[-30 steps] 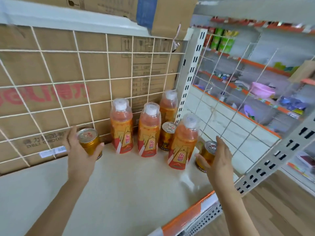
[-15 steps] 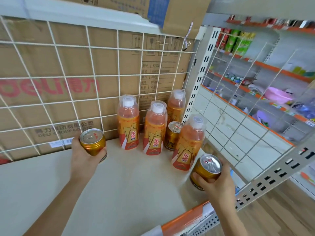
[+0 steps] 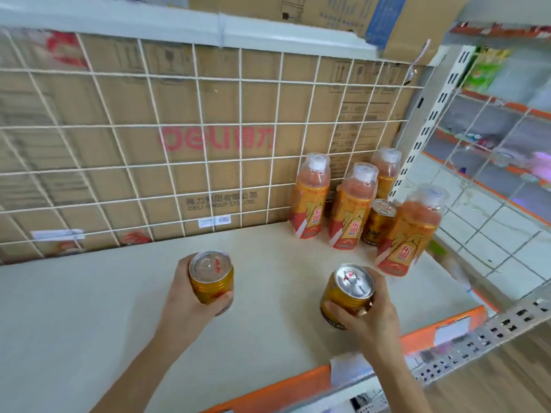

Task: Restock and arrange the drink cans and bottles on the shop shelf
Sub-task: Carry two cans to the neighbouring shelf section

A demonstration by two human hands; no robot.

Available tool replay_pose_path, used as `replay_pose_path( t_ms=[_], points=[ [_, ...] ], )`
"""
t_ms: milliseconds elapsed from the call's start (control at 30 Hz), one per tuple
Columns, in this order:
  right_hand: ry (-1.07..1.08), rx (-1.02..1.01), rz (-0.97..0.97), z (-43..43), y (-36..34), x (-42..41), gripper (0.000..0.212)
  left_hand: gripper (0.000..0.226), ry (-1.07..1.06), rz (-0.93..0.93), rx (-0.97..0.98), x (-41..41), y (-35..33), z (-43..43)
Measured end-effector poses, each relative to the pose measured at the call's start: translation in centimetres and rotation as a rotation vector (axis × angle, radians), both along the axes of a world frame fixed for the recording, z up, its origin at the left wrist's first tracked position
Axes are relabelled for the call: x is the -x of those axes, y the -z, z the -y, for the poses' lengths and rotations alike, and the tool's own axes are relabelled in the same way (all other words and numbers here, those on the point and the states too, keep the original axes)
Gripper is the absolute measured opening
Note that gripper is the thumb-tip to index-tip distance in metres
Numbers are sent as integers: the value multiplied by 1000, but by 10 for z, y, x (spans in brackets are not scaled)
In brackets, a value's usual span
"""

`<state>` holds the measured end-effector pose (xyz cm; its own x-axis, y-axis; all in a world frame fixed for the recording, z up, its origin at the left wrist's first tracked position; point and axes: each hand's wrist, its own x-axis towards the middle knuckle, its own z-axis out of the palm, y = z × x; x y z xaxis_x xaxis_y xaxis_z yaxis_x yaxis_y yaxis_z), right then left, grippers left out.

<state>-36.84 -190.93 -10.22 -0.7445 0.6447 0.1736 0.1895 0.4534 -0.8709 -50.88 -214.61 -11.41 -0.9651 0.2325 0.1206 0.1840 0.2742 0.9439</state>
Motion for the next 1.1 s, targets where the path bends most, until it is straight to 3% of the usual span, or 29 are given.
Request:
replay_pose_path(
  t_ms=[500, 667, 900, 1100],
  points=[
    [-499, 94, -21, 192, 9, 73, 73, 71, -268, -27, 18, -40, -2, 224],
    [-681, 144, -10, 243, 5, 96, 74, 76, -493, -7, -2, -61, 3, 269],
    [-963, 177, -52, 301, -1, 121, 74, 71, -860, -228, -72, -93, -26, 293],
    [-1211, 143, -111, 347, -18, 127, 77, 69, -1079, -286, -72, -143, -40, 320]
  ],
)
